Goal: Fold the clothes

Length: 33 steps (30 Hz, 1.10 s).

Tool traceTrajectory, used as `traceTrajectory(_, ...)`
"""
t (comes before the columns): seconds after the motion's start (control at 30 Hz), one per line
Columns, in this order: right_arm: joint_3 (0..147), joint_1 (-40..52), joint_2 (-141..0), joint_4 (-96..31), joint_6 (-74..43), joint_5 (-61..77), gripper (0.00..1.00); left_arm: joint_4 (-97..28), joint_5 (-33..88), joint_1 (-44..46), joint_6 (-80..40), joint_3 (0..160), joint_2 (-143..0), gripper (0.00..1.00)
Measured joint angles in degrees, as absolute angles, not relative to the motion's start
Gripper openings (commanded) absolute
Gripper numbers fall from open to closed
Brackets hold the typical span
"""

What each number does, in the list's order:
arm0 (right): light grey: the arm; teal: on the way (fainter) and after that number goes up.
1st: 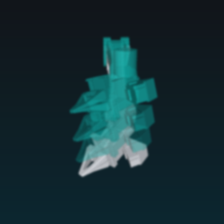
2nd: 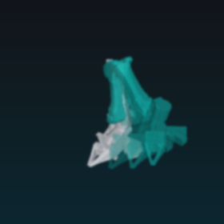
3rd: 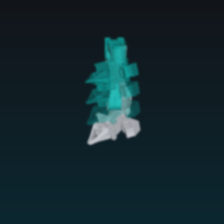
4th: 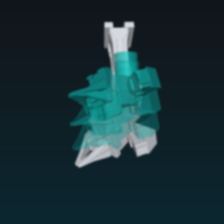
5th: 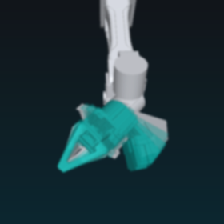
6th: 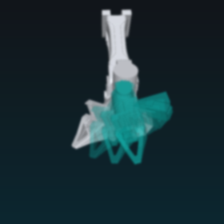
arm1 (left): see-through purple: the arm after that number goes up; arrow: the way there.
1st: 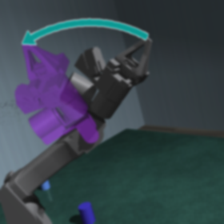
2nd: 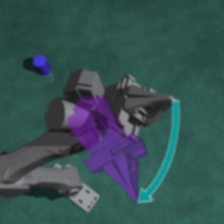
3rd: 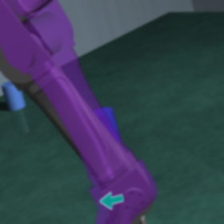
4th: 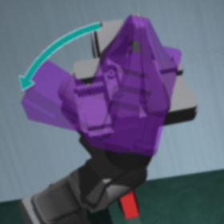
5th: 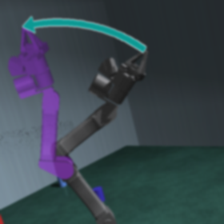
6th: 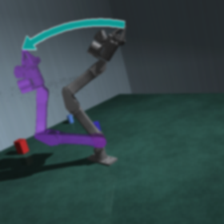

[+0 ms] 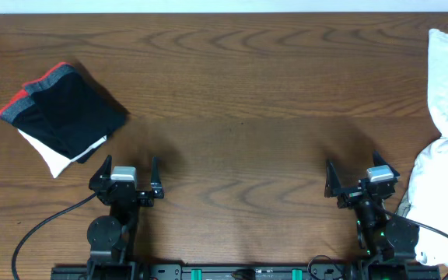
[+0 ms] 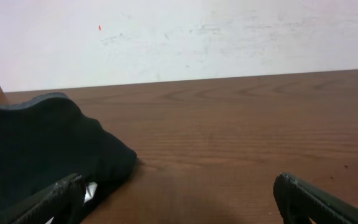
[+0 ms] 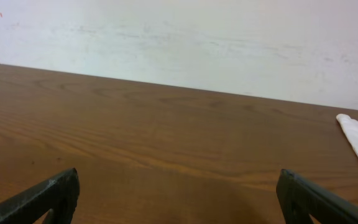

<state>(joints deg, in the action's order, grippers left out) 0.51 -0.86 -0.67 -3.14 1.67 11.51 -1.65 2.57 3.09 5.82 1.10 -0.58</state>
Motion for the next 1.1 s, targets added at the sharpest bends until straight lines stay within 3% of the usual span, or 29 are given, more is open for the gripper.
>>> traceTrajectory(0.77,0.75,-0.86,-0.67,-3.95,-5.78,10.70,0.99,-1.69,2.57,3.09,3.53,1.15,-0.58,0.98)
traceTrajectory(1.1,7.88,-0.86,-1.02,-16.67,-5.96,3.75,0.99,-4.43,1.98,3.09,0.84,2.92,-1.32,0.98)
